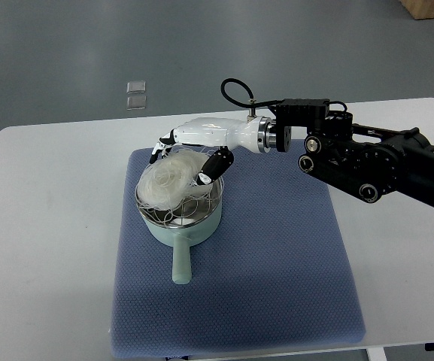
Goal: Put vermicelli into pot with right hand
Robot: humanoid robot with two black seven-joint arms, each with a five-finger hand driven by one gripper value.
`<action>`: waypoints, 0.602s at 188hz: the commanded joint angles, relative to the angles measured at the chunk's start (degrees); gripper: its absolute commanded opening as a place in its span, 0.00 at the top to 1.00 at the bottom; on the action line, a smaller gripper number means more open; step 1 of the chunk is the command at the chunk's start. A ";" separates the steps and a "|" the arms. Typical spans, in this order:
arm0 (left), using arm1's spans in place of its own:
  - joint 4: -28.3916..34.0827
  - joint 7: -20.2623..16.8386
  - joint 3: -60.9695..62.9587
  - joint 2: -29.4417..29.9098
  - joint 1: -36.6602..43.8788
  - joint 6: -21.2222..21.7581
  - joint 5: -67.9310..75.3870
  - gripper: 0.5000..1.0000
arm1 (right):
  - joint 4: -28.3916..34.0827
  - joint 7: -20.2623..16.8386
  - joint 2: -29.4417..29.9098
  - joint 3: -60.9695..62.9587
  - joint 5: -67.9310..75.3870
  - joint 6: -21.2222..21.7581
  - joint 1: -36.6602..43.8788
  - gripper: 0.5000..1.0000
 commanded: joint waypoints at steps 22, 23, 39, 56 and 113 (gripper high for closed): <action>-0.03 -0.02 0.00 0.00 0.00 0.00 0.00 0.00 | 0.10 0.04 -0.43 0.48 0.49 0.05 -0.10 0.20; 0.06 -0.02 0.00 0.00 0.00 0.00 0.00 0.00 | 0.10 0.04 -0.52 0.48 0.58 0.05 -0.10 0.19; -0.03 0.07 0.00 0.00 0.00 0.00 0.00 0.00 | 0.18 0.04 -0.96 0.65 1.28 -0.03 -0.10 0.17; -0.03 -0.02 0.00 0.00 0.00 0.00 0.00 0.00 | 0.10 0.13 -1.22 3.64 4.62 -0.03 -0.46 0.17; -0.03 -0.02 0.00 0.00 0.00 0.00 0.00 0.00 | -4.65 0.04 -1.13 22.36 31.34 -0.65 -12.76 0.17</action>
